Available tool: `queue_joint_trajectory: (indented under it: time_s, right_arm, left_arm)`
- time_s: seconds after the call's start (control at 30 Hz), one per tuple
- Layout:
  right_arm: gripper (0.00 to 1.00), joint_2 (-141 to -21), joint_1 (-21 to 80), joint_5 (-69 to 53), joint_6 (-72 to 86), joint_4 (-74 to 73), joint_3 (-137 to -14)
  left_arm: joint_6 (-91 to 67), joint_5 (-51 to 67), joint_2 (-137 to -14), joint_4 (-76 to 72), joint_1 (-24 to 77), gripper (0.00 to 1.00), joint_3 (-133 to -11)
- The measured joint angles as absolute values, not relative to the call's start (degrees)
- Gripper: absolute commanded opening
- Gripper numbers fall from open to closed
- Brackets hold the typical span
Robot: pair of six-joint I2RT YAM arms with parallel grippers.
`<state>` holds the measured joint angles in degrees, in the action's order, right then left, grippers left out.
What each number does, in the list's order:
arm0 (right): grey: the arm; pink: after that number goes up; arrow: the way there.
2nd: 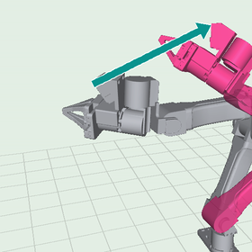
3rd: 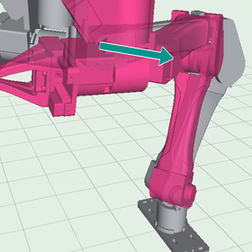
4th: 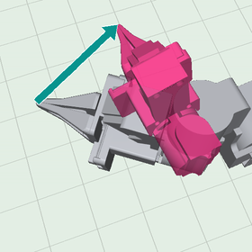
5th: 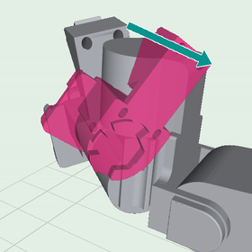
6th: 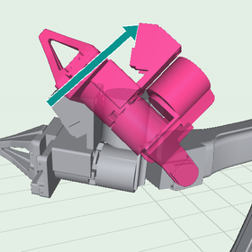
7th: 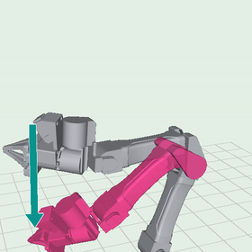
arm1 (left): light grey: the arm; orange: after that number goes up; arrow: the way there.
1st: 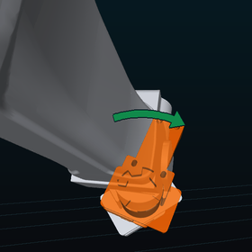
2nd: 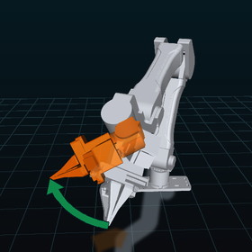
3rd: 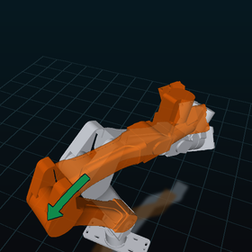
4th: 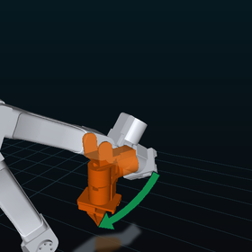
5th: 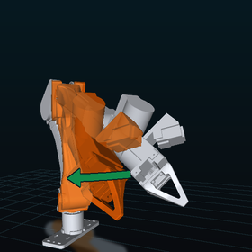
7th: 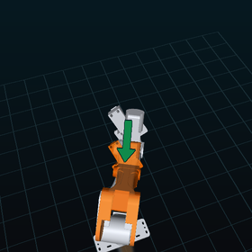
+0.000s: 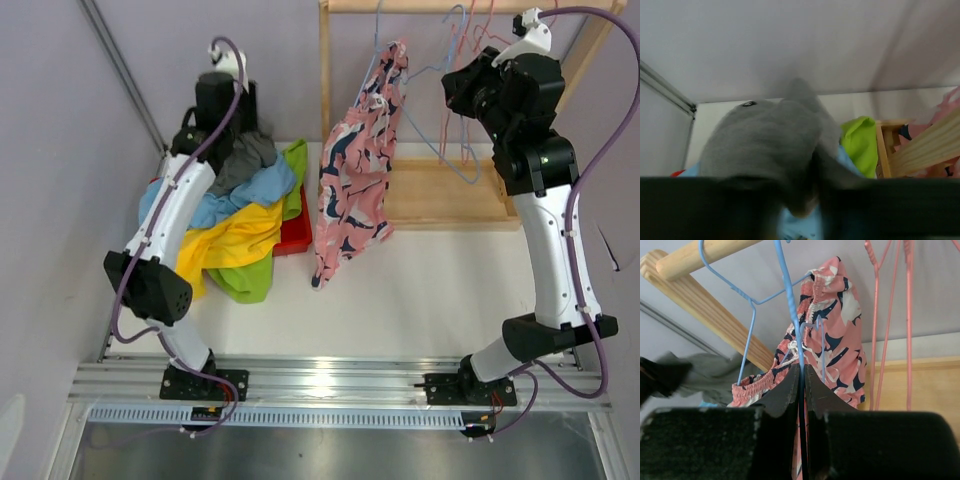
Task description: Remove the shorts from the hanger
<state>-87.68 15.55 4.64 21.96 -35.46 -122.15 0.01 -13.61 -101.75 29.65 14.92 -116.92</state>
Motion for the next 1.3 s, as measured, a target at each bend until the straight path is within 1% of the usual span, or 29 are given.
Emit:
queue_joint_trajectory:
  time_s: [0.03, 0.13, 0.23, 0.37, 0.43, 0.5, 0.6, 0.9, 1.13, 1.3]
  right_arm:
    - [0.00, -88.0, 15.5, 4.5, 22.0, -35.1, -122.1]
    - [0.00, -89.4, 15.4, 3.9, 22.0, -33.9, -122.1]
    - [0.00, -91.7, 15.4, 3.7, 21.9, -33.7, -123.9]
    - [0.00, -97.9, 15.2, 3.6, 20.9, -36.4, -132.2]
    - [0.00, -100.0, 15.1, 3.6, 20.8, -37.6, -135.8]
    - [0.00, -101.0, 14.5, 3.6, 20.8, -37.5, -137.5]
    - [0.00, -101.0, 13.6, 3.5, 20.9, -37.3, -137.5]
    - [0.00, -101.0, 11.3, 5.0, 21.4, -33.5, -137.4]
    - [0.00, -102.5, 9.5, 4.9, 22.5, -32.1, -138.3]
    - [0.00, -104.4, 9.3, 4.4, 23.0, -31.1, -136.4]
  left_arm:
    - [-0.6, -13.6, -99.7, 26.3, 14.9, 0.99, -109.7]
    - [-2.7, -14.0, -94.4, 24.5, 15.0, 1.00, -96.1]
    - [-4.5, -14.6, -88.5, 21.5, 14.9, 1.00, -87.9]
    - [-6.8, -14.3, -73.3, 16.7, 14.9, 0.99, -76.2]
    - [-7.5, -14.2, -66.3, 15.2, 14.9, 0.99, -73.3]
    - [-7.6, -14.2, -60.7, 12.9, 14.9, 0.99, -71.4]
    - [-7.6, -14.2, -57.3, 10.8, 14.9, 0.99, -70.8]
    - [-7.7, -12.3, -62.2, 11.2, 14.9, 0.99, -67.2]
    - [-8.1, -11.4, -62.0, 11.6, 14.9, 1.00, -66.7]
    - [-8.1, -11.1, -61.8, 11.6, 14.9, 0.99, -66.7]
